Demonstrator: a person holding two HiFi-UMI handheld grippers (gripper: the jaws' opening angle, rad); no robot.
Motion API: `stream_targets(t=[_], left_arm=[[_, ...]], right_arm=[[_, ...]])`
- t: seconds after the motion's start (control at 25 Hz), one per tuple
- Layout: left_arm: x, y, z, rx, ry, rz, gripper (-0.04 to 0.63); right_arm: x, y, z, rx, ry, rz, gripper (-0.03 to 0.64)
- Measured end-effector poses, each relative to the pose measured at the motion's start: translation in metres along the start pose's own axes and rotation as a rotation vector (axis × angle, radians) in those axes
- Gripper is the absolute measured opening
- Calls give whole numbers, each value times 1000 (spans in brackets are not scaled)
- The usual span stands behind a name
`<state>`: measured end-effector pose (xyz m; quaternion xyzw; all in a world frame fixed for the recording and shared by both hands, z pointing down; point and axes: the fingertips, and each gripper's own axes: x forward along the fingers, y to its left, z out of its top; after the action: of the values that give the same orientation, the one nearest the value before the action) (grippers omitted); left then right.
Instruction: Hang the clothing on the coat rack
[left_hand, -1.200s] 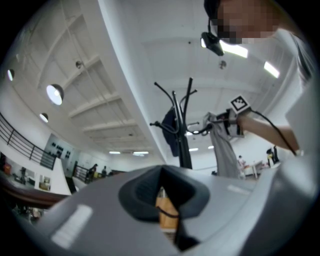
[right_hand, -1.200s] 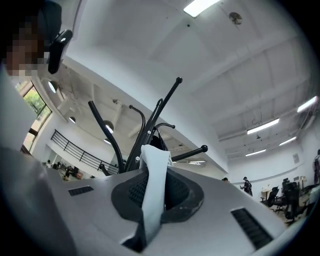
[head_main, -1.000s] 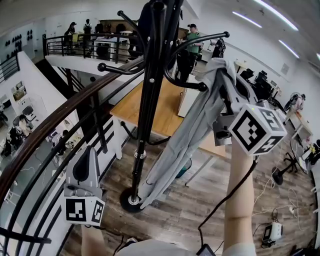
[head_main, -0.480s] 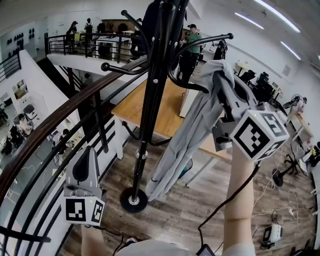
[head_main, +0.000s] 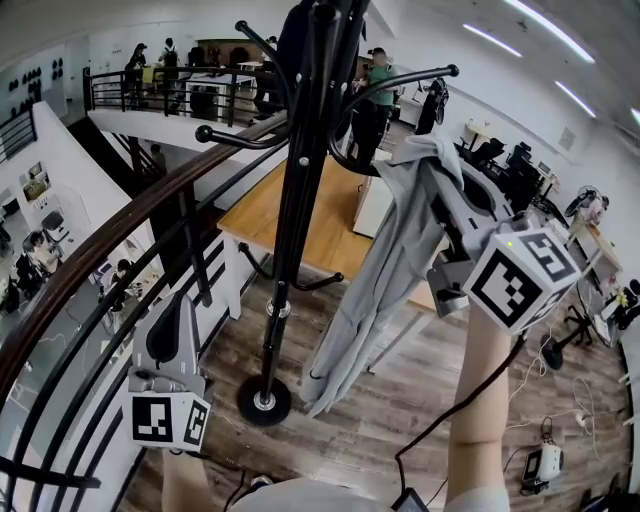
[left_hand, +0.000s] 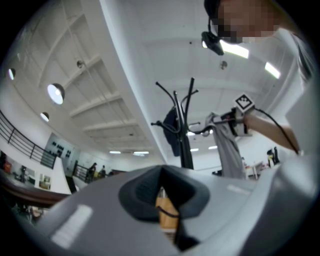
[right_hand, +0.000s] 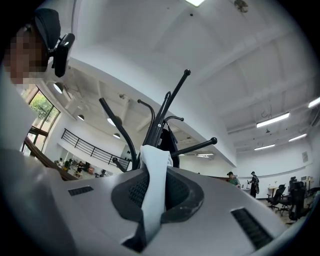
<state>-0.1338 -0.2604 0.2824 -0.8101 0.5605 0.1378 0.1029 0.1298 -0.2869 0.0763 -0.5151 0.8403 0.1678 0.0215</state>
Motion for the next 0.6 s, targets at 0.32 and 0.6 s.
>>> stream_targets(t=[0.32, 0.6], left_arm=[[-2, -2, 2, 1, 1, -4, 9], [-7, 0, 3, 4, 1, -3, 9]], right_arm=[[-9, 10, -11, 34, 17, 33, 9], [-12, 15, -31, 86, 44, 49, 9]])
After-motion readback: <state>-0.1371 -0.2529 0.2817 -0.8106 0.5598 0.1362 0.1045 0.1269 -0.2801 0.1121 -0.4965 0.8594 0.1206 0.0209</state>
